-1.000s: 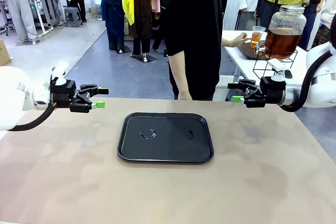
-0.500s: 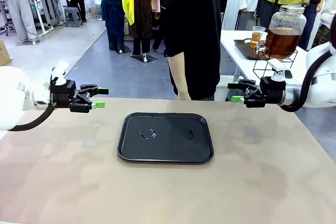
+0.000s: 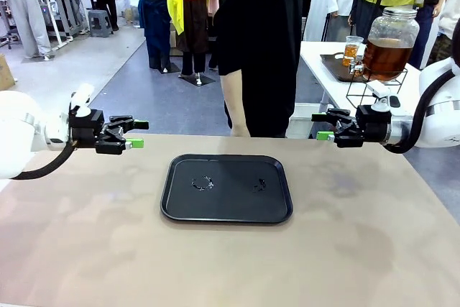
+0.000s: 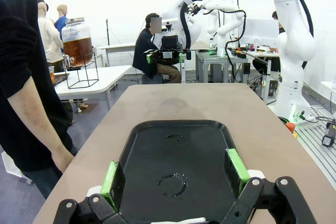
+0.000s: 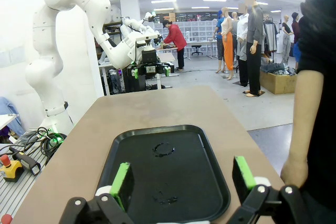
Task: Pour the drink into the iced cup.
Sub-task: Open the gripper to release the iced cup you were holding.
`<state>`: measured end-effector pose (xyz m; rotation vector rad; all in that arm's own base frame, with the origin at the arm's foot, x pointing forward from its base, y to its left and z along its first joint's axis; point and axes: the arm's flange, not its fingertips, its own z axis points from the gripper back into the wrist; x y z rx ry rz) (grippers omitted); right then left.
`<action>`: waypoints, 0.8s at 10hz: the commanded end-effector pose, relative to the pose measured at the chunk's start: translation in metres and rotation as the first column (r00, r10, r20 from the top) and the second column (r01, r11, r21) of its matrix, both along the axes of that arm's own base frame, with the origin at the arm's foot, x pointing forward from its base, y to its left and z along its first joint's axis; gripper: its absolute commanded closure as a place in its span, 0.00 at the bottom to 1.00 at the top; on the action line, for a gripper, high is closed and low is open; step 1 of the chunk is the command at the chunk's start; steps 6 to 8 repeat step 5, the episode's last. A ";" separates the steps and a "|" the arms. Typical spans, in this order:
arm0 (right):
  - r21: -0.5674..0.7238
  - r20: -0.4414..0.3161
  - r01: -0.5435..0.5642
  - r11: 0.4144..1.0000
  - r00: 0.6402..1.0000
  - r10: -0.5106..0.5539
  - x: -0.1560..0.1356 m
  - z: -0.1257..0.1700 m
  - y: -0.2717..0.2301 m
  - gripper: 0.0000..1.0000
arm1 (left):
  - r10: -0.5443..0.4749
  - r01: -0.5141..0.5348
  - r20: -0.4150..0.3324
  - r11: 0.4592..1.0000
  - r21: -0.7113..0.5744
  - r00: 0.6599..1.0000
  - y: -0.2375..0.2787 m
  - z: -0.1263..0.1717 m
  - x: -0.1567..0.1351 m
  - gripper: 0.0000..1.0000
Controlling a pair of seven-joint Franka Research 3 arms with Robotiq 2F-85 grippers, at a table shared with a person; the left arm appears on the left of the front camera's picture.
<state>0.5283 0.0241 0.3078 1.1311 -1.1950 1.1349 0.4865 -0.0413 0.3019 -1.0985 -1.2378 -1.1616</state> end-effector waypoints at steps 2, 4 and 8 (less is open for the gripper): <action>0.000 0.003 -0.003 1.000 1.000 0.003 0.004 0.003 0.001 0.00 | 0.011 -0.011 0.003 1.000 -0.011 1.000 -0.002 0.001 0.000 0.00; 0.000 0.003 -0.003 1.000 1.000 0.003 0.004 0.003 0.001 0.00 | 0.011 -0.011 0.003 1.000 -0.011 1.000 -0.002 0.001 0.000 0.00; 0.000 0.003 -0.003 1.000 1.000 0.003 0.004 0.003 0.001 0.00 | 0.011 -0.011 0.003 1.000 -0.011 1.000 -0.002 0.001 0.000 0.00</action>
